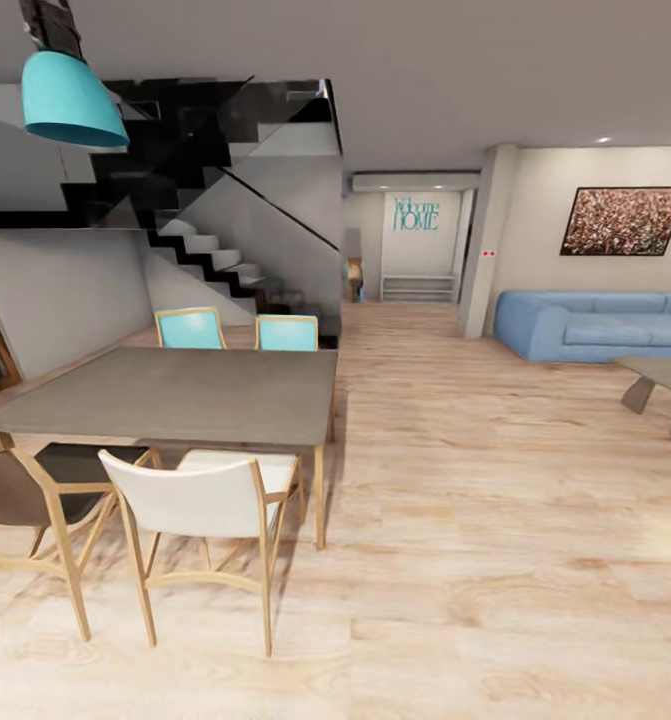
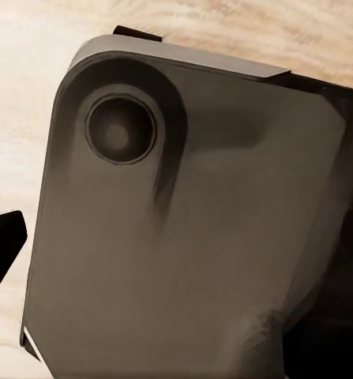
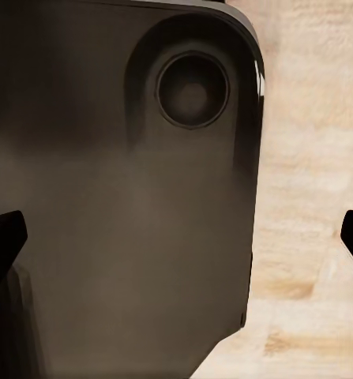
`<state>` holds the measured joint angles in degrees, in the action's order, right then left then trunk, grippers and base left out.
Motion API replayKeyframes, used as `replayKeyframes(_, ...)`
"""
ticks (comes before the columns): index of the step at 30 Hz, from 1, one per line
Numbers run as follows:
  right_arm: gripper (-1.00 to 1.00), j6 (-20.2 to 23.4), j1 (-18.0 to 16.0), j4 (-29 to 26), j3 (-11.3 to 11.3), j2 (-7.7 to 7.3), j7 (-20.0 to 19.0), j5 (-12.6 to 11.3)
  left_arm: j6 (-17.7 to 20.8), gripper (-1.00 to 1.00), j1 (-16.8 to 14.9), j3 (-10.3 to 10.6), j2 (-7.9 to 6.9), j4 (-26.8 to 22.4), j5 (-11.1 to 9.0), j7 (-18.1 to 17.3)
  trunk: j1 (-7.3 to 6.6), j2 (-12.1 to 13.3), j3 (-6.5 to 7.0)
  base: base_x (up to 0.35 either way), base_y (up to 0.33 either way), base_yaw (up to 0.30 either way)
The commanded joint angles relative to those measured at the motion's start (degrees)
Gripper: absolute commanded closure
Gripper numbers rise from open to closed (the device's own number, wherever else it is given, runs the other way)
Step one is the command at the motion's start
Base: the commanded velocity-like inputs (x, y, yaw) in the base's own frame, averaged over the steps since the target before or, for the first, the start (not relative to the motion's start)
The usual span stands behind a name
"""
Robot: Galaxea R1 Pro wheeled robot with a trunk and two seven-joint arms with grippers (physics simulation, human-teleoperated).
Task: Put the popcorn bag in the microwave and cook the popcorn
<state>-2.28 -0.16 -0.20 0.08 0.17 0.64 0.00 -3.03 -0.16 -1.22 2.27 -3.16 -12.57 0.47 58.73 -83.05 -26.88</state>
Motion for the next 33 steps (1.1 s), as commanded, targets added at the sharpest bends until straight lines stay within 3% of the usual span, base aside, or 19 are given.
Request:
replayKeyframes(1,-1.00,-0.18,-0.02,0.03,0.01,0.01,0.07,0.00,-0.14,-1.00,-0.01,-0.09,0.02,0.00,-0.26,0.05,0.00,-0.03,-0.05,0.000,0.000,0.299)
replayKeyframes(33,-1.00,-0.18,-0.02,0.03,0.06,0.01,0.07,0.08,-0.14,-1.00,-0.01,-0.11,0.02,0.08,-0.36,0.05,0.00,-0.03,-0.05,0.000,0.000,0.300)
